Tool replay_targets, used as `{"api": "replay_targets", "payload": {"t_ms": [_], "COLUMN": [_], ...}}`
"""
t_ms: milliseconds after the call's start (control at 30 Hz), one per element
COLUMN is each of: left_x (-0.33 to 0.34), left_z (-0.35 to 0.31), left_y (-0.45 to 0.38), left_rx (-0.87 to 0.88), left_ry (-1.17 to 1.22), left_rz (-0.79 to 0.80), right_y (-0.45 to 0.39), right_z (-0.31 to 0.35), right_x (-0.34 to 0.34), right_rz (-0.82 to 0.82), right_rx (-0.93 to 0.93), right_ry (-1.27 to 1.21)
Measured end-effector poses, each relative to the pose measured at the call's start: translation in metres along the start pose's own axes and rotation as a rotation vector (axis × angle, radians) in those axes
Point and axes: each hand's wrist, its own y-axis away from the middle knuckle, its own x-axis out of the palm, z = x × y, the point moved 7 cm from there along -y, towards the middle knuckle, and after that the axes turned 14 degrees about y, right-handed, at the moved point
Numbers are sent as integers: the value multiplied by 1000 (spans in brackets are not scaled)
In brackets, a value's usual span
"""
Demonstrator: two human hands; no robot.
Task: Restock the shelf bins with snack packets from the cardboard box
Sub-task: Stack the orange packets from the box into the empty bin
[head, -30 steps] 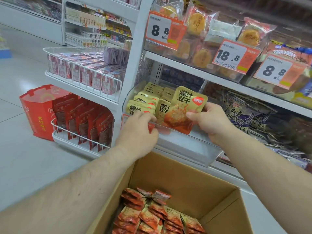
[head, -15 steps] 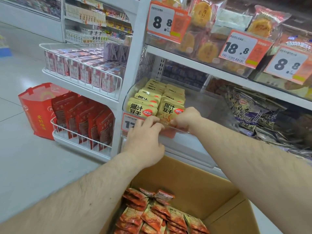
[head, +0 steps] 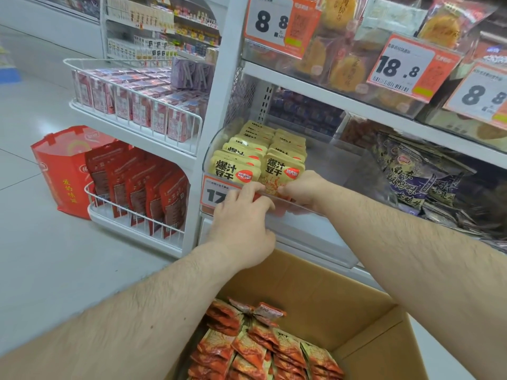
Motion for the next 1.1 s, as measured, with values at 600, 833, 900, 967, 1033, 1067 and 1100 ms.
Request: {"api": "replay_targets", "payload": {"t_ms": [600,833,900,967,1033,1067,1100], "left_x": [57,77,82,88,93,95,96], "left_z": [33,46,51,55,61,64,67], "left_y": [26,39,41,45,48,49,49], "left_rx": [-376,-526,-567,-615,-664,-693,-724], "left_ry": [387,437,442,446,452,463,478], "left_rz": [267,344,362,382,395,393,386], "right_y": [126,27,15,3,-5,-8,-9], "right_z": [-56,-220,-238,-251,-262,-266,-268], "right_x": [46,197,221,238,247,251,255], "right_rz": [-678,131,188,173,105,82,67], "right_rx": [-480,204,304,350,360,343,308], "right_ry": [106,265,182,142,143,154,168]}}
